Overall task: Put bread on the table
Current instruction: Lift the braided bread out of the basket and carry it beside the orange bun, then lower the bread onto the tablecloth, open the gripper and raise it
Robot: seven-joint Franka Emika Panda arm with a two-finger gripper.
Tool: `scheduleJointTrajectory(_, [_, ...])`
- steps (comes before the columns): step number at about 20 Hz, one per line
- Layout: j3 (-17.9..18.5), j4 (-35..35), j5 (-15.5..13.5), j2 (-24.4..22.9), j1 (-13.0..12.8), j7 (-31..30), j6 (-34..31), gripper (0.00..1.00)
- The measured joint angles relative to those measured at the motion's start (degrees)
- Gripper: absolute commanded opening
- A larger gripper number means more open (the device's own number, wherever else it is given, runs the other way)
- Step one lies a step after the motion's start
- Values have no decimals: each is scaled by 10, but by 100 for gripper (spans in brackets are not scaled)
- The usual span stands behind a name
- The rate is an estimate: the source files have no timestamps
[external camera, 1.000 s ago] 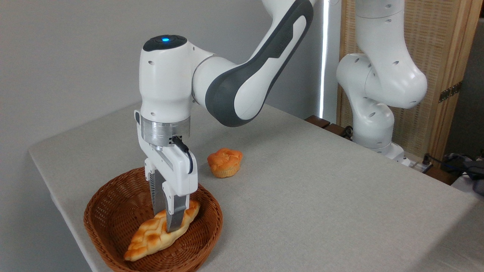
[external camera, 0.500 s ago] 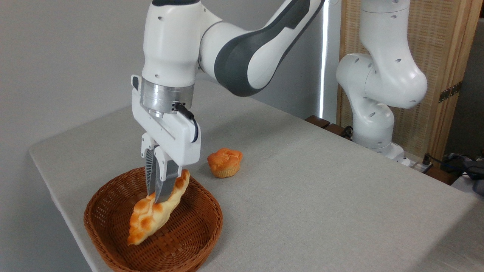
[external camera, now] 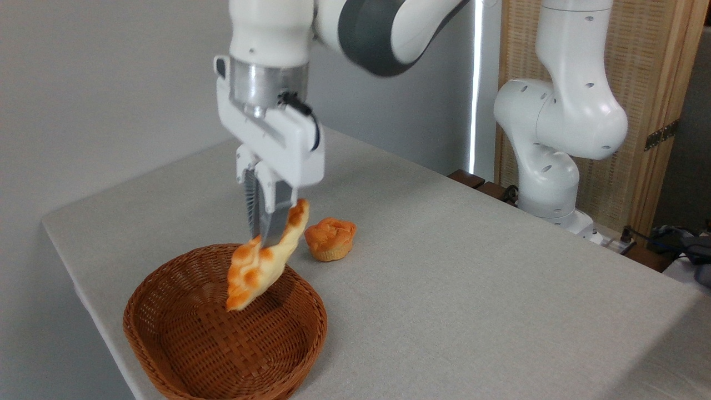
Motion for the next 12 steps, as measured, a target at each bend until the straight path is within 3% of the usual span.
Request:
scheduleJointTrajectory(2, [19, -20, 0, -37, -1, 24, -36, 21])
scheduleJointTrajectory(4, [42, -64, 0, -79, -7, 57, -42, 31])
scheduleJointTrajectory(7, [90, -135, 1, -130, -28, 126, -43, 65])
scheduleJointTrajectory(9, [100, -157, 6, -140, -34, 141, -43, 90])
scheduleJointTrajectory(11, [100, -167, 14, -139, -38, 141, -43, 100])
scheduleJointTrajectory(12, [99, -169, 15, -138, -39, 141, -43, 100])
